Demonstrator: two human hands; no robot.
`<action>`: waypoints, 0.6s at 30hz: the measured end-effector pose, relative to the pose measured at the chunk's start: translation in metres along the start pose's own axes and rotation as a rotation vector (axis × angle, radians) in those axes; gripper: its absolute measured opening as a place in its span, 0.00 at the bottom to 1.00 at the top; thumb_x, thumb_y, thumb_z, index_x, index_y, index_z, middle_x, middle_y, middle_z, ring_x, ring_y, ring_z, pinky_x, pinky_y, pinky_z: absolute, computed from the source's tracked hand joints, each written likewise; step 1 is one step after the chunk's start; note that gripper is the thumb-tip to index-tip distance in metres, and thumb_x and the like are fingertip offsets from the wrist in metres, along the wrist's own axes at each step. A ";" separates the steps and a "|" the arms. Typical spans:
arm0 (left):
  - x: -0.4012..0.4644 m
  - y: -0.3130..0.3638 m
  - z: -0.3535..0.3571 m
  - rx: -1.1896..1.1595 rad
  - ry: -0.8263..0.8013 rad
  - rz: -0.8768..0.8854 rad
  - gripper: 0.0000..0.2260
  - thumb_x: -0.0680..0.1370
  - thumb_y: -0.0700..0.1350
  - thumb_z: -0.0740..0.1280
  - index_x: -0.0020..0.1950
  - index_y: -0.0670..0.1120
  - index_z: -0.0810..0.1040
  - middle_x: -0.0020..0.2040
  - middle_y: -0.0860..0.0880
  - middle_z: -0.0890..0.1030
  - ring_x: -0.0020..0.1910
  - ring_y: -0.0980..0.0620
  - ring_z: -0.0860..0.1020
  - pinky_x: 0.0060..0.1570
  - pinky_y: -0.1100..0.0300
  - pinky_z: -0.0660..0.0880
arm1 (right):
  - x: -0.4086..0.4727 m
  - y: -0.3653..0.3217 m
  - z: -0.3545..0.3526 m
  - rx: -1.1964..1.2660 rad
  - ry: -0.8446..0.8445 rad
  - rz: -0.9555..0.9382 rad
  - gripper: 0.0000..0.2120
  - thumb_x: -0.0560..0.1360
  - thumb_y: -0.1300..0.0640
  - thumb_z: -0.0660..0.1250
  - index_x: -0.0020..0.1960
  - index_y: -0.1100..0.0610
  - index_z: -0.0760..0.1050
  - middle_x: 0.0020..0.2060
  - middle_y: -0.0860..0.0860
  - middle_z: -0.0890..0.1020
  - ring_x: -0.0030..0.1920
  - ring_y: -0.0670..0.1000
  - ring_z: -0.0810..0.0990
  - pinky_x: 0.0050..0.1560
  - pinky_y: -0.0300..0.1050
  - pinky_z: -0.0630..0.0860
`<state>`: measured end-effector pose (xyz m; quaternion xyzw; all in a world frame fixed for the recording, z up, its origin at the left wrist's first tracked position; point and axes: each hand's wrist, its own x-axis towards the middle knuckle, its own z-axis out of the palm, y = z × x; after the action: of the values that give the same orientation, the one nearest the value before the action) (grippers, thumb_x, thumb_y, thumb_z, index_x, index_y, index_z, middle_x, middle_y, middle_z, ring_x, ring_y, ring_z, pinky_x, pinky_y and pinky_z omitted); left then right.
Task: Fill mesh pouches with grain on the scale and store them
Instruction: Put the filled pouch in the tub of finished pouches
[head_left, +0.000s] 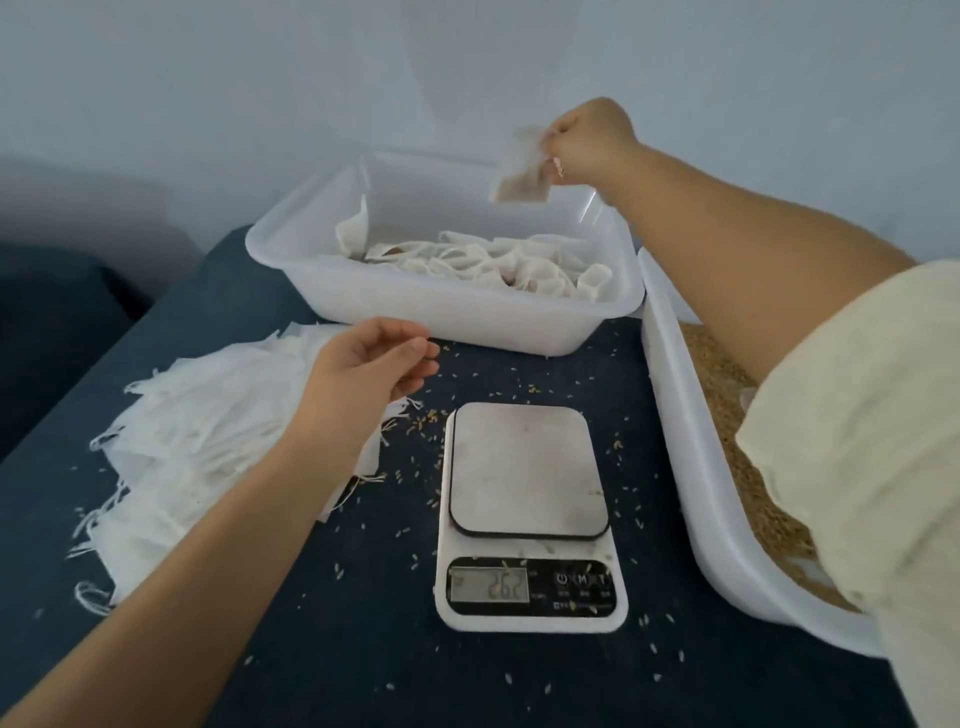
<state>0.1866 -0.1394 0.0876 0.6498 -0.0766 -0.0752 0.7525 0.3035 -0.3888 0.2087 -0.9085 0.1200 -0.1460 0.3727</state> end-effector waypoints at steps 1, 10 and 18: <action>0.001 -0.001 -0.001 0.007 0.009 -0.006 0.07 0.77 0.37 0.66 0.43 0.47 0.80 0.39 0.51 0.84 0.38 0.56 0.82 0.40 0.67 0.77 | 0.004 0.005 0.008 0.009 0.025 0.019 0.14 0.77 0.63 0.61 0.34 0.51 0.70 0.37 0.51 0.77 0.38 0.47 0.77 0.49 0.41 0.78; 0.011 0.000 0.003 0.059 0.012 -0.002 0.06 0.77 0.36 0.65 0.44 0.45 0.79 0.38 0.51 0.84 0.37 0.57 0.82 0.39 0.68 0.78 | 0.009 0.049 0.060 -0.395 -0.137 0.060 0.12 0.77 0.61 0.60 0.35 0.61 0.72 0.39 0.56 0.76 0.45 0.54 0.74 0.37 0.41 0.67; 0.012 0.002 0.006 0.095 0.021 -0.023 0.05 0.77 0.37 0.65 0.45 0.45 0.79 0.39 0.51 0.84 0.38 0.57 0.82 0.39 0.69 0.77 | 0.011 0.055 0.060 -0.521 -0.281 -0.025 0.13 0.76 0.63 0.61 0.56 0.65 0.79 0.55 0.60 0.81 0.57 0.59 0.78 0.59 0.52 0.74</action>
<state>0.1971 -0.1472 0.0904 0.6865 -0.0649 -0.0734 0.7205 0.3295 -0.3919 0.1303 -0.9863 0.0896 0.0121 0.1381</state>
